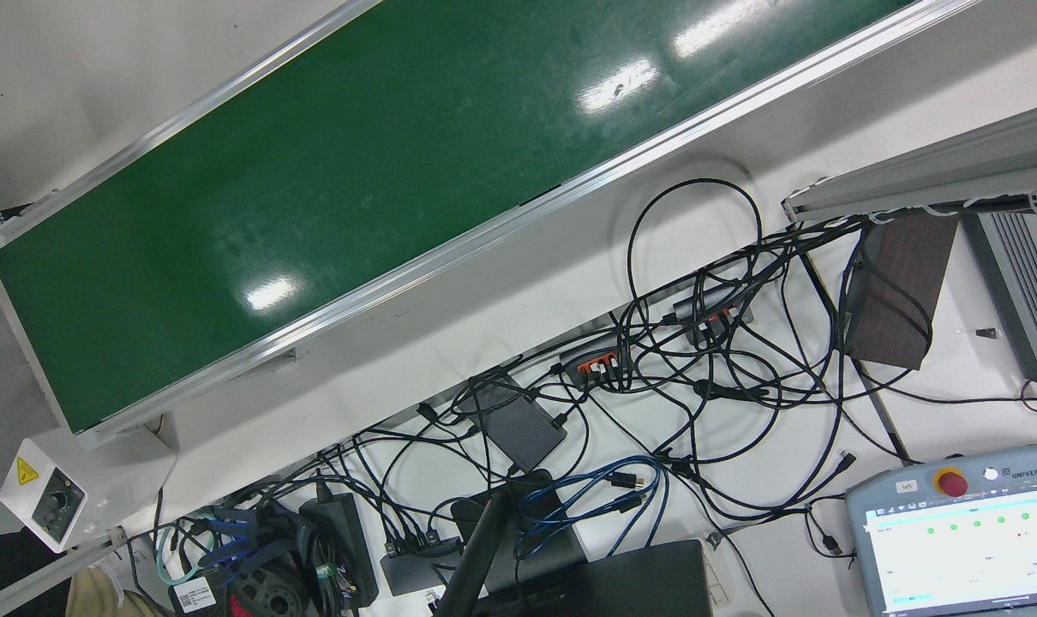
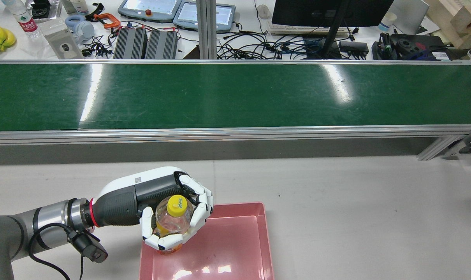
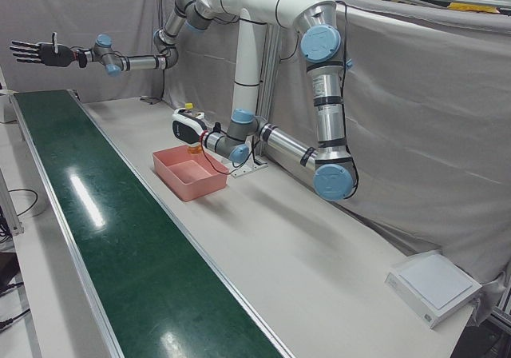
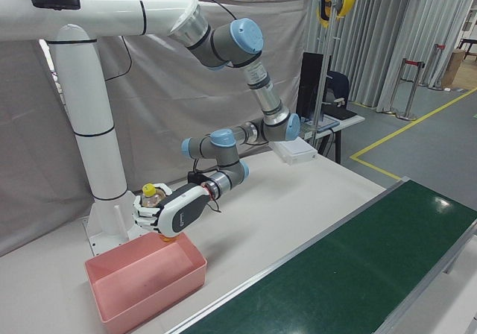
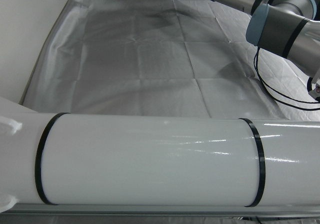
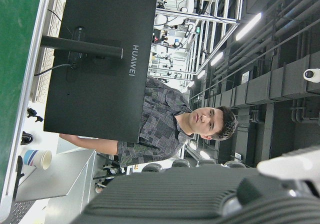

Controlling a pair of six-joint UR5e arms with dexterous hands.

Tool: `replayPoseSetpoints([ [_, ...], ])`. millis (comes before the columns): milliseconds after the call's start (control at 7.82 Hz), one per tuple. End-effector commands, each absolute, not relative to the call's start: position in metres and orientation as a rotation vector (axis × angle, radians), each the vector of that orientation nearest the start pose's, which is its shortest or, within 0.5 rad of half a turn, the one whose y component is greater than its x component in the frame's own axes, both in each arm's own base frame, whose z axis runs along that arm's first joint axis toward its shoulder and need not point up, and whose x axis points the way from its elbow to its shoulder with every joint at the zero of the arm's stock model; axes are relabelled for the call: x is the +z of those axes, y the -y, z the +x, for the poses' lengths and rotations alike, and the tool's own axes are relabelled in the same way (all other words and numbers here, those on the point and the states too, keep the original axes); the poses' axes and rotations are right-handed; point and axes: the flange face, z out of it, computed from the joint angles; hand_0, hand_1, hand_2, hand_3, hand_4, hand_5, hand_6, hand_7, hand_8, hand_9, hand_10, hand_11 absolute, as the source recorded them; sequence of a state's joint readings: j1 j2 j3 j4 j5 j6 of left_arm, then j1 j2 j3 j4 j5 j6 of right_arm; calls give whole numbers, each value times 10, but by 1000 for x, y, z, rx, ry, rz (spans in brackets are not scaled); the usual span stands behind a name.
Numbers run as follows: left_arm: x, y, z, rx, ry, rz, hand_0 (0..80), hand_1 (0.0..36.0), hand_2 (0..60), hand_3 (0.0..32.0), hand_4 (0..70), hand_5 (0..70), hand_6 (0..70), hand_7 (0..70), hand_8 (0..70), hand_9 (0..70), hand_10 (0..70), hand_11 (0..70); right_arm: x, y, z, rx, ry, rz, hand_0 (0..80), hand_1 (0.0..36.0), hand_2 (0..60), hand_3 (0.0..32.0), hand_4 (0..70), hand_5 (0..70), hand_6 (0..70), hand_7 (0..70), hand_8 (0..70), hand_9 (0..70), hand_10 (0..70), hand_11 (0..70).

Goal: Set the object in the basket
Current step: 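Lower the bottle into the pink basket and open the left hand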

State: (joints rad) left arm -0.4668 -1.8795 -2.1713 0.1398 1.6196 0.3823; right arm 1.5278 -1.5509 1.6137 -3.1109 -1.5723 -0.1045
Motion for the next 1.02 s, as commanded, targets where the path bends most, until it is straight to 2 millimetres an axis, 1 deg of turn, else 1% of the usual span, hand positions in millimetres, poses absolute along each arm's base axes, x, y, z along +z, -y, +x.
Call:
replayPoseSetpoints([
  [0, 264, 319, 426, -682, -2266, -970, 751, 67, 54, 0, 700, 700, 700, 700, 700, 700, 700, 700, 653, 514, 111, -2179, -2399, -72, 0, 0, 0, 0, 0, 0, 0, 0, 0, 0, 0, 0],
  [128, 266, 319, 428, -667, -2272, -983, 800, 43, 0, 0, 700, 686, 700, 700, 617, 700, 641, 700, 653, 514, 111, -2179, -2399, -72, 0, 0, 0, 0, 0, 0, 0, 0, 0, 0, 0, 0],
  [256, 265, 320, 426, -622, -2263, -989, 779, 80, 0, 0, 502, 372, 190, 333, 152, 238, 266, 395, 653, 514, 111, -2180, -2400, -74, 0, 0, 0, 0, 0, 0, 0, 0, 0, 0, 0, 0],
  [384, 280, 318, 421, -624, -2249, -985, 730, 100, 0, 0, 202, 409, 114, 243, 66, 122, 163, 256, 653, 514, 111, -2179, -2399, -72, 0, 0, 0, 0, 0, 0, 0, 0, 0, 0, 0, 0],
  [512, 292, 316, 416, -635, -2244, -981, 700, 108, 0, 0, 47, 326, 76, 236, 32, 83, 153, 244, 653, 514, 111, -2179, -2399, -72, 0, 0, 0, 0, 0, 0, 0, 0, 0, 0, 0, 0],
  [640, 293, 313, 420, -637, -2238, -979, 692, 115, 0, 0, 0, 131, 12, 128, 2, 17, 69, 124, 653, 514, 111, -2179, -2399, -72, 0, 0, 0, 0, 0, 0, 0, 0, 0, 0, 0, 0],
  [767, 290, 314, 420, -635, -2245, -980, 730, 126, 0, 14, 0, 0, 0, 19, 0, 0, 19, 54, 653, 514, 111, -2179, -2399, -72, 0, 0, 0, 0, 0, 0, 0, 0, 0, 0, 0, 0],
  [895, 289, 315, 420, -638, -2248, -982, 740, 132, 0, 10, 0, 0, 0, 14, 0, 0, 0, 12, 653, 514, 111, -2179, -2399, -72, 0, 0, 0, 0, 0, 0, 0, 0, 0, 0, 0, 0],
])
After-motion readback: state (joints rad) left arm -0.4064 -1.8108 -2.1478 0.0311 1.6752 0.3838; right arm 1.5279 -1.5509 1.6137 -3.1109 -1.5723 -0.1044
